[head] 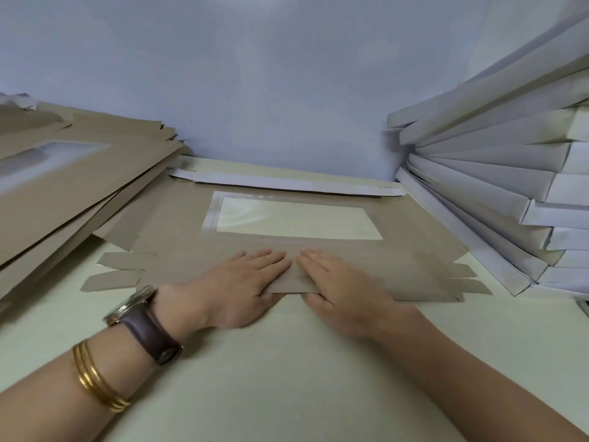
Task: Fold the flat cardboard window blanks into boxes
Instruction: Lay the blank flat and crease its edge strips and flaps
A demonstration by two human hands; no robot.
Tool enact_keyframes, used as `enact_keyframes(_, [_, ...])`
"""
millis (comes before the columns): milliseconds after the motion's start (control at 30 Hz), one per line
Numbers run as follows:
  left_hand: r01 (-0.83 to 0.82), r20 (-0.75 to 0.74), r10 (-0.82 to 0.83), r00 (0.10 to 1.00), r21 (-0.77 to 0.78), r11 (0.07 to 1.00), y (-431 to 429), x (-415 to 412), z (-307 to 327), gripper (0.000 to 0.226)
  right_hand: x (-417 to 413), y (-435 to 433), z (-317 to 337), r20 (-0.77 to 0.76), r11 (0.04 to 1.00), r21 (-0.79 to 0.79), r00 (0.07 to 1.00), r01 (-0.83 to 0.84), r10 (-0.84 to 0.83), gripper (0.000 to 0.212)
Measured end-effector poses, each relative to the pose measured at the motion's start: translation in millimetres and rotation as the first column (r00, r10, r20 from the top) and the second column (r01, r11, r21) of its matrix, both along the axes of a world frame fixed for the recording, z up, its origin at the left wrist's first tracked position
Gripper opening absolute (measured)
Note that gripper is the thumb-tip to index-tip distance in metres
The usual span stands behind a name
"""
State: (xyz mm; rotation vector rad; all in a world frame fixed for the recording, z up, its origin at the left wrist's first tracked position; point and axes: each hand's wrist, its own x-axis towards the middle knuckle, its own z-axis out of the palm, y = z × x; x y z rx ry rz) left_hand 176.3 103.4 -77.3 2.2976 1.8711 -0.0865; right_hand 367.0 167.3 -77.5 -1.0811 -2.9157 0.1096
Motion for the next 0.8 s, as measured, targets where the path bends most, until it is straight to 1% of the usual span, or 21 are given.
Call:
enact_keyframes(233, [-0.033, 0.008, 0.034, 0.999, -0.065, 0.997, -8.5, -18.9, 1.4, 0.069, 30.8, 10.4, -1.8, -0.022, 0.994, -0.077, 0.997, 0.077, -0.079, 0.075])
enact_keyframes(433, [-0.055, -0.014, 0.054, 0.998, -0.127, 0.990, -16.7, -37.8, 7.1, 0.067, 80.4, 20.7, 0.5, 0.005, 0.983, -0.078, 0.986, 0.165, -0.165, 0.072])
enact_keyframes(533, [-0.060, -0.010, 0.059, 0.998, -0.153, 0.986, -21.9, -48.9, 10.3, 0.064, 104.0, 24.7, 2.3, -0.007, 0.973, -0.098, 0.978, 0.208, -0.209, 0.078])
enact_keyframes(600, [-0.068, 0.011, 0.071, 0.997, -0.166, 0.984, -26.1, -58.7, 12.0, 0.062, 117.2, 27.8, 2.4, -0.026, 0.965, -0.114, 0.970, 0.236, -0.240, 0.075])
enact_keyframes(700, [-0.084, 0.029, 0.090, 0.996, -0.175, 0.981, -31.9, -73.8, 14.1, 0.060, 136.3, 32.8, 2.3, -0.025, 0.959, -0.089, 0.961, 0.271, -0.274, 0.060])
enact_keyframes(800, [-0.099, 0.032, 0.106, 0.994, -0.175, 0.980, -37.0, -87.1, 13.9, 0.059, 149.8, 37.2, 0.9, -0.038, 0.956, -0.079, 0.958, 0.282, -0.286, 0.057])
